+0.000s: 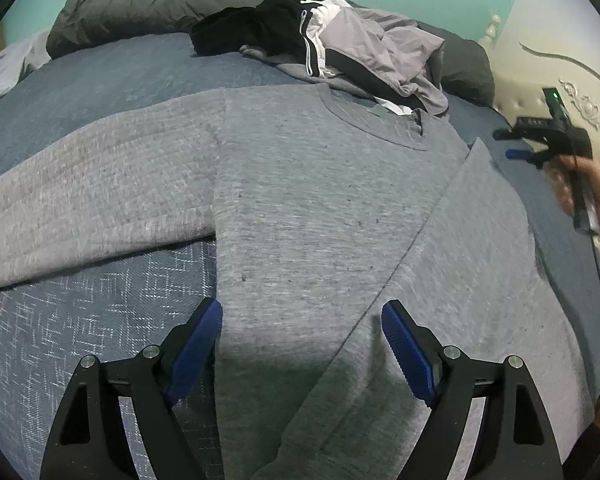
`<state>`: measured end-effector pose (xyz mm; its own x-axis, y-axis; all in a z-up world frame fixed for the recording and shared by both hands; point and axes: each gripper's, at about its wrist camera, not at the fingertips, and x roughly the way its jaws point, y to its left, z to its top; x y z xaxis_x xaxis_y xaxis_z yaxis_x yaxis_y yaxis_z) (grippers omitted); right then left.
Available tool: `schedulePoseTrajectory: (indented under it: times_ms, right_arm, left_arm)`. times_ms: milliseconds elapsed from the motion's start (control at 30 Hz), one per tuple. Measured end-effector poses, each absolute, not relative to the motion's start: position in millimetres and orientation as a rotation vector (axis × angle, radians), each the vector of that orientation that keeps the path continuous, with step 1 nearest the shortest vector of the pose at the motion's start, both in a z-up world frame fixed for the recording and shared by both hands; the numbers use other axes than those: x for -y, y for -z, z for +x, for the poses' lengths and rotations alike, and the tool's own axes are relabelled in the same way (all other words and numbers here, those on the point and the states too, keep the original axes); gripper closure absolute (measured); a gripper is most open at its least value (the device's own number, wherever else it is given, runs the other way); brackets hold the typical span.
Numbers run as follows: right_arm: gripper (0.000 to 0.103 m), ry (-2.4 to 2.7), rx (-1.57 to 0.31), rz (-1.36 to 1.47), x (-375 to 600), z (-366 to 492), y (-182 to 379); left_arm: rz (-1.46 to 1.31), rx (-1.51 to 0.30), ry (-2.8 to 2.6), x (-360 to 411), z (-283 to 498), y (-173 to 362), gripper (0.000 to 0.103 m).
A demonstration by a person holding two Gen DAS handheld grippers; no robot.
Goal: Fold clothes
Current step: 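Open both tools and release the folded sweatshirt, then pinch the folded sleeve with the right tool and straighten it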
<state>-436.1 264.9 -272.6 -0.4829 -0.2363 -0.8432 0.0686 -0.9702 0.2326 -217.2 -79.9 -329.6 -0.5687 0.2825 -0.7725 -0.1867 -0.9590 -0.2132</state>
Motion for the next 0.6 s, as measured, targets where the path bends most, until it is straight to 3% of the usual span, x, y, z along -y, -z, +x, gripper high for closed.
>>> schedulePoseTrajectory:
  times_ms: [133, 233, 300, 333, 433, 600]
  right_arm:
    - [0.043, 2.537, 0.153, 1.568, -249.1, -454.0, 282.6]
    - [0.063, 2.521, 0.085, 1.615, -237.9, -463.5, 290.4]
    - [0.071, 2.516, 0.072, 1.628, -234.1, -466.6, 293.0]
    - [0.082, 2.519, 0.059, 1.635, -232.1, -468.1, 294.0]
    - [0.093, 2.520, -0.001, 1.680, -225.9, -473.2, 299.6]
    - [0.096, 2.612, -0.124, 1.649, -217.5, -473.3, 297.0]
  left_arm:
    - [-1.281, 0.148, -2.560, 79.2, -217.3, 331.1, 0.018]
    - [-1.292, 0.138, -2.551, 78.2, -217.6, 335.4, 0.018]
    - [-1.308, 0.139, -2.541, 77.7, -218.8, 339.7, 0.018]
    - [-1.312, 0.137, -2.539, 77.6, -218.6, 340.9, 0.018]
    - [-1.315, 0.130, -2.538, 77.3, -217.2, 342.6, 0.018]
    - [-1.330, 0.132, -2.532, 76.5, -217.8, 345.1, 0.018]
